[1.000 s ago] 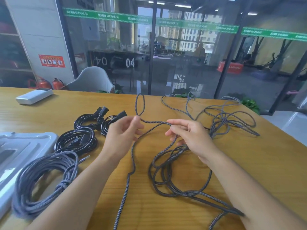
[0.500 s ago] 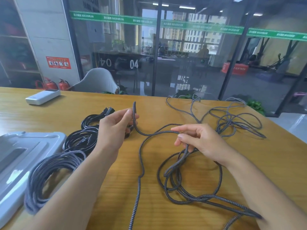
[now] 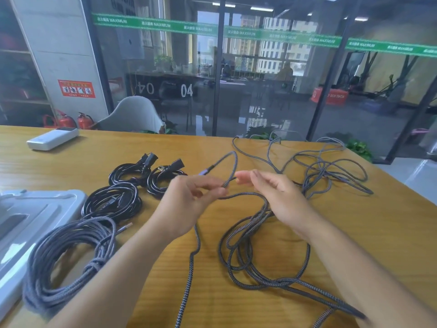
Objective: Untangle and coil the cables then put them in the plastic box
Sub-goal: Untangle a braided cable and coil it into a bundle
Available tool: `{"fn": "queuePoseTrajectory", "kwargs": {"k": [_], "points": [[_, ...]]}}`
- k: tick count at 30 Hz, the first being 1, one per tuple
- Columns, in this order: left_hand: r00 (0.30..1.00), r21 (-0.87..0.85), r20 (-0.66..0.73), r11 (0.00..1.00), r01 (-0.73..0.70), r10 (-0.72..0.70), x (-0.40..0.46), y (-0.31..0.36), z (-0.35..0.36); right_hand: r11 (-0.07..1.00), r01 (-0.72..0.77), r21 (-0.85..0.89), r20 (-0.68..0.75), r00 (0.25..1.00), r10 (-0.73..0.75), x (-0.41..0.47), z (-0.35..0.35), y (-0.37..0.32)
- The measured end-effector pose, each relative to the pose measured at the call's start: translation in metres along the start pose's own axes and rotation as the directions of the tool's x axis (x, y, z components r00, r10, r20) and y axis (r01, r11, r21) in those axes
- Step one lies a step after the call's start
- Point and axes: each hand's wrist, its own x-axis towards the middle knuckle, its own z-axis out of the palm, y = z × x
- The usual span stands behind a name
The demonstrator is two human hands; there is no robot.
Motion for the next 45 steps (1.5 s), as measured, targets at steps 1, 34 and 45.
{"fn": "queuePoseTrajectory", "kwargs": {"k": [1,34,45], "points": [[0.999,0.075,0.035,0.997,-0.017,0.014,-0.001,-0.001,0.004,0.996,-0.013,0.087,0.000,1.000,0.013,0.000,0.002,-0.001],[0.929,-0.720,0.274,0.588,0.369,-0.247,-0.004,0.044,-0.002,0.510,0.635,-0.580,0.271,0.741,-0.614,-0.004,0.034,0.002],[0.947,-0.695,0.263,0.644,0.320,-0.186,-0.007,0.053,-0.007,0.367,0.487,-0.793,0.344,0.854,-0.391,0.015,0.010,0.008]]}}
